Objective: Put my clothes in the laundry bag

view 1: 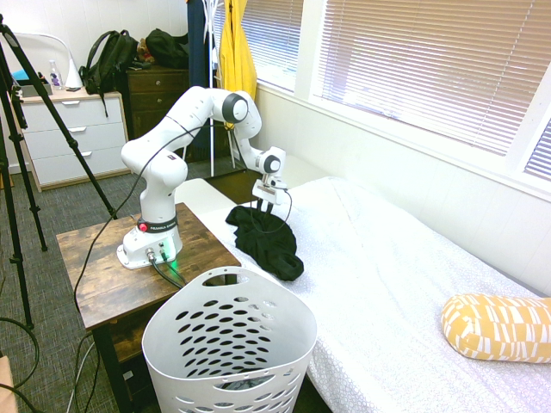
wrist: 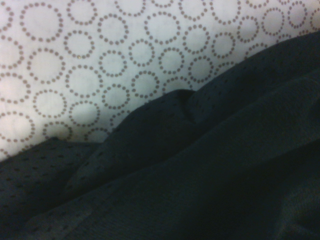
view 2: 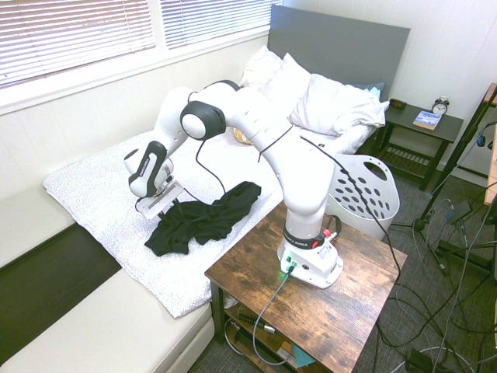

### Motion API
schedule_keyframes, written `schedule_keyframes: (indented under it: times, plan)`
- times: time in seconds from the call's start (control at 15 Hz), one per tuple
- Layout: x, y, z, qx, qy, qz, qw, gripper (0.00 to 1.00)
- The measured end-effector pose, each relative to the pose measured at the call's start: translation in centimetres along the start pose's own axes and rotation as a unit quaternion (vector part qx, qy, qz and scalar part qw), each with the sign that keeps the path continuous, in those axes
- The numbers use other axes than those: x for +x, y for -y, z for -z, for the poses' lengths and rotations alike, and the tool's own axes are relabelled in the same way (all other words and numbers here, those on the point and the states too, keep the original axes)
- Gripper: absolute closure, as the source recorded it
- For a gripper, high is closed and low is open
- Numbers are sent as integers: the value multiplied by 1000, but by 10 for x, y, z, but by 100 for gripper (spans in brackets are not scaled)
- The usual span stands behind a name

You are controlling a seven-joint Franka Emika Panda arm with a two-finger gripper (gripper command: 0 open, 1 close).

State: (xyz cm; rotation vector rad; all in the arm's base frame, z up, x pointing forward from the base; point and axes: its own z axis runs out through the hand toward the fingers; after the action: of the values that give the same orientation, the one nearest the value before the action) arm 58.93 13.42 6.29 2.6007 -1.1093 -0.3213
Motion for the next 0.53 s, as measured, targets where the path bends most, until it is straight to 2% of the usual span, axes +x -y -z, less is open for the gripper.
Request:
schedule_keyframes:
  times: [0.53]
  plan:
    - [-1, -1, -1, -5, 2, 0, 1000, 100]
